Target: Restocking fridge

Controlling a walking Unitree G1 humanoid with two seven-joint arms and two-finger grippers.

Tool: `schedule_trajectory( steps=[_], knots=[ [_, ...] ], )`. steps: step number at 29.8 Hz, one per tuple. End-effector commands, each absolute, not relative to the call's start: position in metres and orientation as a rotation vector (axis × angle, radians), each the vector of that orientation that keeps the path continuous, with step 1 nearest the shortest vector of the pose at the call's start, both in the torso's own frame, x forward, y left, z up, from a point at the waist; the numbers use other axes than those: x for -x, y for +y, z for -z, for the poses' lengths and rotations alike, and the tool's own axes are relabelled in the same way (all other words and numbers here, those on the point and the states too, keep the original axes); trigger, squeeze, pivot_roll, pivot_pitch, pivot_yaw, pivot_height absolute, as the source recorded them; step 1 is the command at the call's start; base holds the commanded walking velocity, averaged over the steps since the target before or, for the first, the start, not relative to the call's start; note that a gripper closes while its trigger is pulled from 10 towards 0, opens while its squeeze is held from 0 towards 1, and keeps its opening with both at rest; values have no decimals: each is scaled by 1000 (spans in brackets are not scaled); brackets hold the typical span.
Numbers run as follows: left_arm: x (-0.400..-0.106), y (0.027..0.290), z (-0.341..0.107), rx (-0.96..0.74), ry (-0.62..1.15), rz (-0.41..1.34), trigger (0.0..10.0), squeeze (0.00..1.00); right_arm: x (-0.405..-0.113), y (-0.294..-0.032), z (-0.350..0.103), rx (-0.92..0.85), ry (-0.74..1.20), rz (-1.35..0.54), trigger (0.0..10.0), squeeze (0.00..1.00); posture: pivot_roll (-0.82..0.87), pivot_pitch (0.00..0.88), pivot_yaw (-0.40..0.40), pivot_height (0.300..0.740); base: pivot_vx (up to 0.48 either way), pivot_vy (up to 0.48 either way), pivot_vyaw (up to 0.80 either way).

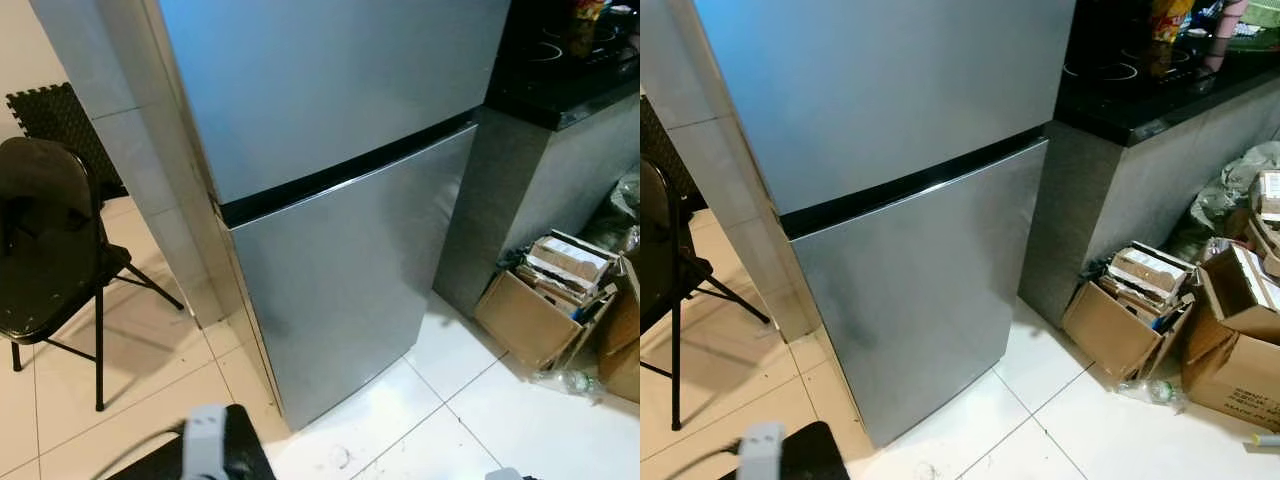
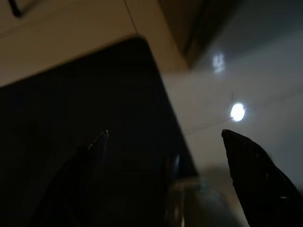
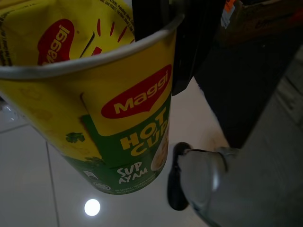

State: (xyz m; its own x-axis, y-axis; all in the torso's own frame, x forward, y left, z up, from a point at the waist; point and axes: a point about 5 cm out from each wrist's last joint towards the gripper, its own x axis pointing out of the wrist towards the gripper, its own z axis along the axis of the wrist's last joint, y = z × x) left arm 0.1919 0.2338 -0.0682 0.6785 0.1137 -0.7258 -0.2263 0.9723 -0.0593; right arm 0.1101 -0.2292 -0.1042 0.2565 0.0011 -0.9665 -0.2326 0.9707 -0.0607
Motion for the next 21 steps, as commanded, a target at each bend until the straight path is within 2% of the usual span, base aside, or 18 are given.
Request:
schedule_trajectory(
  steps=[1, 2, 3, 5, 7, 12, 14, 15, 19, 20, 21],
  knots=[
    [-212, 246, 51, 196, 681, -191, 10000, 1000, -110, -229, 104, 216, 1308, -167, 10000, 0, -124, 0, 7, 740, 0, 0, 0],
    [-212, 246, 51, 196, 681, -191, 10000, 1000, -110, -229, 104, 216, 1308, -167, 10000, 0, -124, 0, 7, 740, 0, 0, 0],
    [-232, 256, 33, 224, 568, -185, 10000, 1000, -109, -230, 104, 218, 1309, -167, 10000, 0, -120, 0, 6, 740, 0, 0, 0],
    [-239, 260, 25, 240, 515, -177, 10000, 1000, -109, -230, 105, 219, 1310, -168, 10000, 0, -120, 0, 8, 740, 0, 0, 0],
    [-264, 267, -2, 274, 358, -117, 10000, 1000, -107, -230, 105, 222, 1312, -169, 10000, 0, -121, 0, 9, 740, 0, 0, 0],
    [-288, 268, -32, 266, 220, -12, 10000, 1000, -106, -229, 105, 221, 1314, -167, 10000, 0, -121, 0, 11, 740, 0, 0, 0],
    [-306, 267, -57, 216, 127, 88, 10000, 1000, -105, -229, 106, 221, 1317, -166, 10000, 0, -121, 0, 13, 740, 0, 0, 0],
    [-306, 267, -57, 216, 127, 88, 10000, 1000, -105, -229, 106, 221, 1317, -166, 10000, 0, -121, 0, 13, 740, 0, 0, 0],
    [-334, 255, -109, 163, -58, 334, 10000, 1000, -103, -230, 106, 220, 1321, -160, 10000, 0, -124, 0, 12, 740, 0, 0, 0],
    [-334, 255, -109, 163, -58, 334, 10000, 1000, -103, -230, 106, 220, 1321, -160, 10000, 0, -124, 0, 12, 740, 0, 0, 0],
    [-338, 251, -118, 143, -86, 400, 10000, 165, -103, -230, 106, 221, 1322, -159, 10000, 0, -125, 0, 12, 740, 0, 0, 0]
  ],
)
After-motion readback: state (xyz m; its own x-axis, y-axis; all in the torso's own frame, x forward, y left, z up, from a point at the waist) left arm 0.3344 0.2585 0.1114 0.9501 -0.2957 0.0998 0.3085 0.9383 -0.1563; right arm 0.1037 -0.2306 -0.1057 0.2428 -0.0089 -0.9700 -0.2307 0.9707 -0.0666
